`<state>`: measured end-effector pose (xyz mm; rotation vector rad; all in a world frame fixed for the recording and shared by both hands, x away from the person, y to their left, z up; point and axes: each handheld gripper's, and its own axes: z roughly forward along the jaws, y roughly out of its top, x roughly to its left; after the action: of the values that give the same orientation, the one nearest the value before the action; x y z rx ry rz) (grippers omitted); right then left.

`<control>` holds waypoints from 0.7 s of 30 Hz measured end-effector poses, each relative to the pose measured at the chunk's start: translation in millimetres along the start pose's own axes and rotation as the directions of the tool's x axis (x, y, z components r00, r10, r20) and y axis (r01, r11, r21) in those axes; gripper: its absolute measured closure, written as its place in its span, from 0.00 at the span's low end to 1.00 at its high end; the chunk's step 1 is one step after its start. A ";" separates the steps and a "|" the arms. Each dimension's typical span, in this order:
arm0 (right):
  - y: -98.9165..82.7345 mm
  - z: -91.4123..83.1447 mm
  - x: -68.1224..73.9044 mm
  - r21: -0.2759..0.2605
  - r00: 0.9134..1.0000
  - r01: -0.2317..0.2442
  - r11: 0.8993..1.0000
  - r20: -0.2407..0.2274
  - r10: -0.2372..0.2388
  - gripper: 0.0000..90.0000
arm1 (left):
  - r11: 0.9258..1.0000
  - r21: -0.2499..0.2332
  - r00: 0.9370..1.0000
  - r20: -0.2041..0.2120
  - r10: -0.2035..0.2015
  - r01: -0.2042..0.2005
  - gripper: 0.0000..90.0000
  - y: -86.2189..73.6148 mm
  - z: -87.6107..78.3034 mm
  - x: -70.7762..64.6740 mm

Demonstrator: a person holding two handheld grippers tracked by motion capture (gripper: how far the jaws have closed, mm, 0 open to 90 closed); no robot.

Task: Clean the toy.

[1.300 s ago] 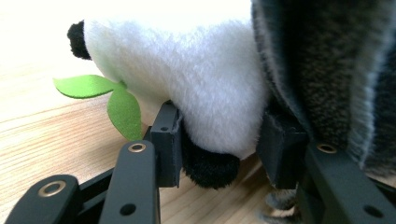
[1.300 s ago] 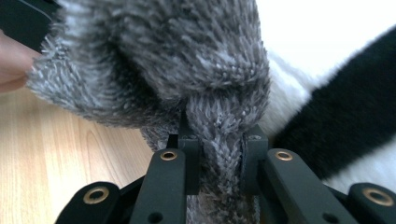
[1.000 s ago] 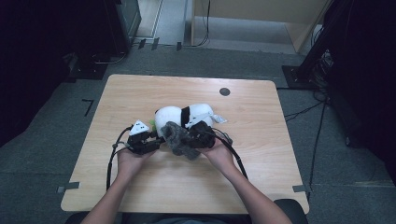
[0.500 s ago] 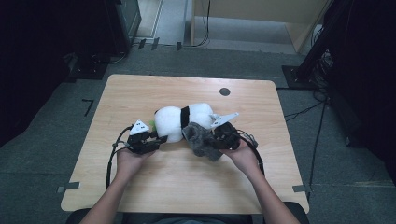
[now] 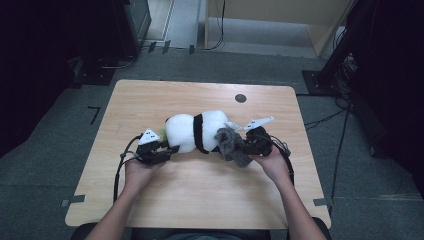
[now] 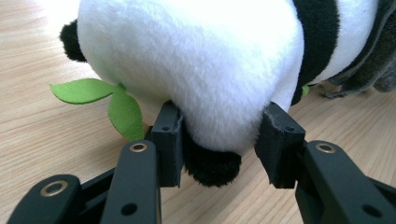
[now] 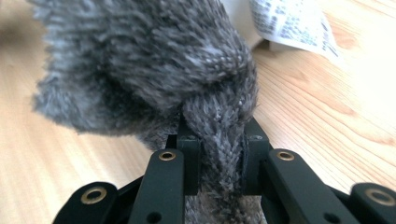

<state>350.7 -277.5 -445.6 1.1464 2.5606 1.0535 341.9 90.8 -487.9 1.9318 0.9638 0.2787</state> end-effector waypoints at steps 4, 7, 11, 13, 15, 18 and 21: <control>3.4 -3.5 6.0 -0.015 0.998 0.041 0.999 -0.056 -0.042 0.86 | 1.000 0.002 1.000 -0.001 -0.001 0.001 0.62 0.0 -0.1 0.2; 7.3 -5.3 14.9 -0.023 0.993 0.073 0.997 -0.088 -0.074 0.86 | 1.000 0.003 1.000 -0.002 -0.001 0.001 0.62 0.1 -0.2 0.1; 14.4 -5.2 30.0 -0.043 0.986 0.101 0.994 -0.129 -0.106 0.86 | 1.000 -0.002 1.000 -0.001 -0.008 0.008 0.62 0.4 0.0 0.0; 18.3 -2.1 37.5 -0.051 0.982 0.115 0.992 -0.148 -0.121 0.86 | 1.000 -0.004 1.000 -0.002 -0.009 0.009 0.62 0.5 0.1 -0.1; 23.2 2.8 45.1 -0.058 0.975 0.127 0.990 -0.177 -0.135 0.86 | 1.000 -0.004 1.000 -0.004 -0.009 0.009 0.62 0.6 0.1 -0.5; 29.9 9.2 55.1 -0.075 0.963 0.139 0.987 -0.221 -0.152 0.86 | 1.000 -0.006 1.000 -0.006 -0.008 0.008 0.62 0.7 0.2 -1.5; 38.1 19.5 67.8 -0.083 0.947 0.154 0.984 -0.273 -0.172 0.86 | 1.000 -0.008 1.000 -0.009 -0.007 0.007 0.62 1.0 0.2 -2.2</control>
<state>333.8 -201.9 -425.4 0.8028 2.7519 1.3248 341.1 88.8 -486.9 1.9210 0.9741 0.2871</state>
